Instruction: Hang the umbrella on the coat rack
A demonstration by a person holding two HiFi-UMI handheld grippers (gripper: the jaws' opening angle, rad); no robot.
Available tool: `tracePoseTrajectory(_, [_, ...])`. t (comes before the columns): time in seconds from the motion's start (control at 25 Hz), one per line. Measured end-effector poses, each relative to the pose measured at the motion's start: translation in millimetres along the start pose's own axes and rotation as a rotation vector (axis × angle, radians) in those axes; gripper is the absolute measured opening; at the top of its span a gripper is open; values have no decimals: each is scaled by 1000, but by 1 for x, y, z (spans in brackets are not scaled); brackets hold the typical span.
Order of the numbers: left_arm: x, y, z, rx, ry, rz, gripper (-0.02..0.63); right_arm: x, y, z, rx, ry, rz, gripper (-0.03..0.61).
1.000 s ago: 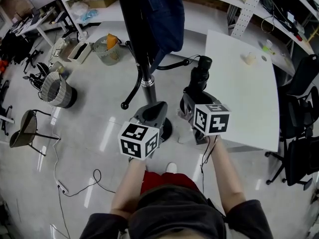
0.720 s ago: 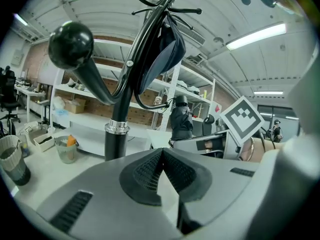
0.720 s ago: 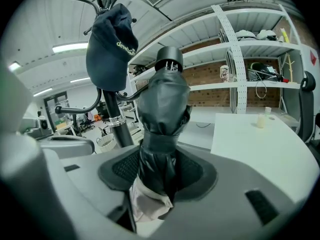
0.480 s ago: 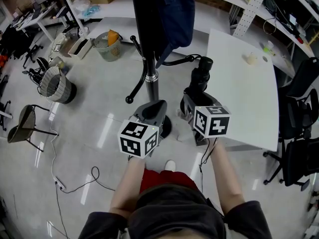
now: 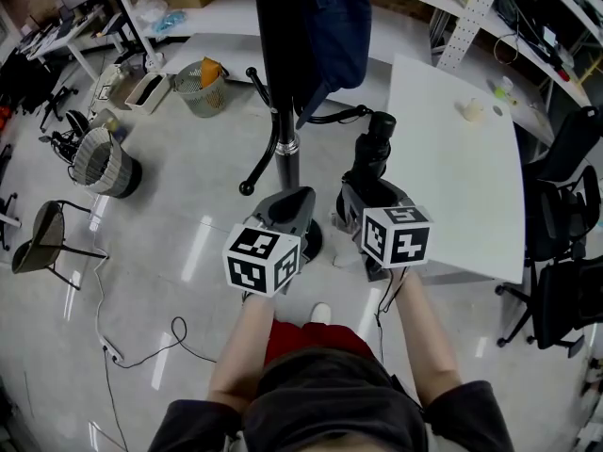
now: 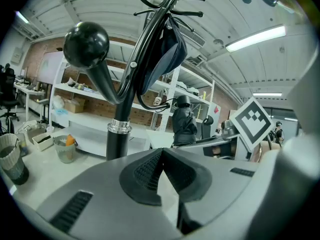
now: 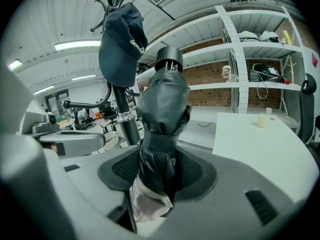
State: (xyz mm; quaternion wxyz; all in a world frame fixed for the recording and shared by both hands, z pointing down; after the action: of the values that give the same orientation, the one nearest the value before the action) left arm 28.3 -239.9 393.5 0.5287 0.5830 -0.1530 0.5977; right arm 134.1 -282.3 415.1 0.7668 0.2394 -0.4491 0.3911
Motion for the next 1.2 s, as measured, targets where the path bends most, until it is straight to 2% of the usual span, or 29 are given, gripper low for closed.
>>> tracePoseTrajectory(0.48, [8,8,-5,-9,20,-7,11,19,30,10,-35,45,-25,204])
tracePoseTrajectory(1.2, [26,43,-11,-63,65,-33,11,50,59,40,-50,107,-36,204])
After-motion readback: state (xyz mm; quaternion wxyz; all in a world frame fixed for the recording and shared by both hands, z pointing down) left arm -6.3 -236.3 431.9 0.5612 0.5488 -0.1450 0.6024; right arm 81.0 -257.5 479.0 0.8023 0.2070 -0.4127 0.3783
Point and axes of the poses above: the fingertips, and each gripper's own axes: z forward along the fingers, y to its left, x out of its underside, the point moved 2 cm from there along -z, backward along the fingers, and after that the axes turned 12 degrees about -z, right-handed, at the moved point
